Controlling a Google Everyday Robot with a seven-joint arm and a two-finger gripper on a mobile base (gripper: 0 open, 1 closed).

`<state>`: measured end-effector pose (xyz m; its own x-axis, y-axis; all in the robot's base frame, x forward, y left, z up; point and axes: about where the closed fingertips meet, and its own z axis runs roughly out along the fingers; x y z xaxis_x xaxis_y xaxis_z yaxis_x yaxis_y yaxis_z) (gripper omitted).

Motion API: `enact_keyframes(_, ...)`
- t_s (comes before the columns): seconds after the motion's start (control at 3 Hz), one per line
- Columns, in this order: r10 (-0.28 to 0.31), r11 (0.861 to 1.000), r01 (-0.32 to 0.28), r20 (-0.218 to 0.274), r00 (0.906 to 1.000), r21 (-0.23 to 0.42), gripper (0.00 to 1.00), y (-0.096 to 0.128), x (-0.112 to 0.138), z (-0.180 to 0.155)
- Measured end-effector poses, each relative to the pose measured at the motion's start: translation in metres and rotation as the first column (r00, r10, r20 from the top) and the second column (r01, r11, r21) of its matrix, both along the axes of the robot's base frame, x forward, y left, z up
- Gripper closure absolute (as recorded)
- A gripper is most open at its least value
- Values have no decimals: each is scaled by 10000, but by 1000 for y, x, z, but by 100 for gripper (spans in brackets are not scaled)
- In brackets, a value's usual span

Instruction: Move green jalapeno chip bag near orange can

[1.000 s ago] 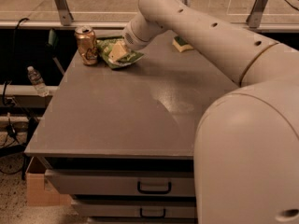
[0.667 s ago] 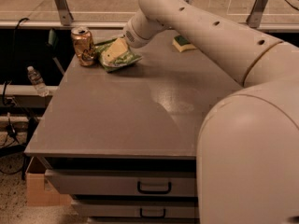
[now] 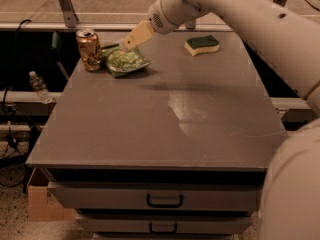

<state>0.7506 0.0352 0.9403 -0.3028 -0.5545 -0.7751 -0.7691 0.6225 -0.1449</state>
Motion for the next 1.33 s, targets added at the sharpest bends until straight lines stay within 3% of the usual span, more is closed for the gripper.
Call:
enact_keyframes(0.33, 1081, 9859, -1129, 456, 9931, 1233, 0, -31, -30, 50)
enact_keyframes(0.67, 2505, 9293, -2763, 1317, 9591, 2450, 0, -76, -83, 106)
enact_keyframes(1.0, 3487, 8868, -4038, 2481, 9038, 2246, 0, -143, -149, 141)
enact_keyframes(1.33, 3784, 8892, -4301, 2778, 8830, 1558, 0, -178, -172, 136)
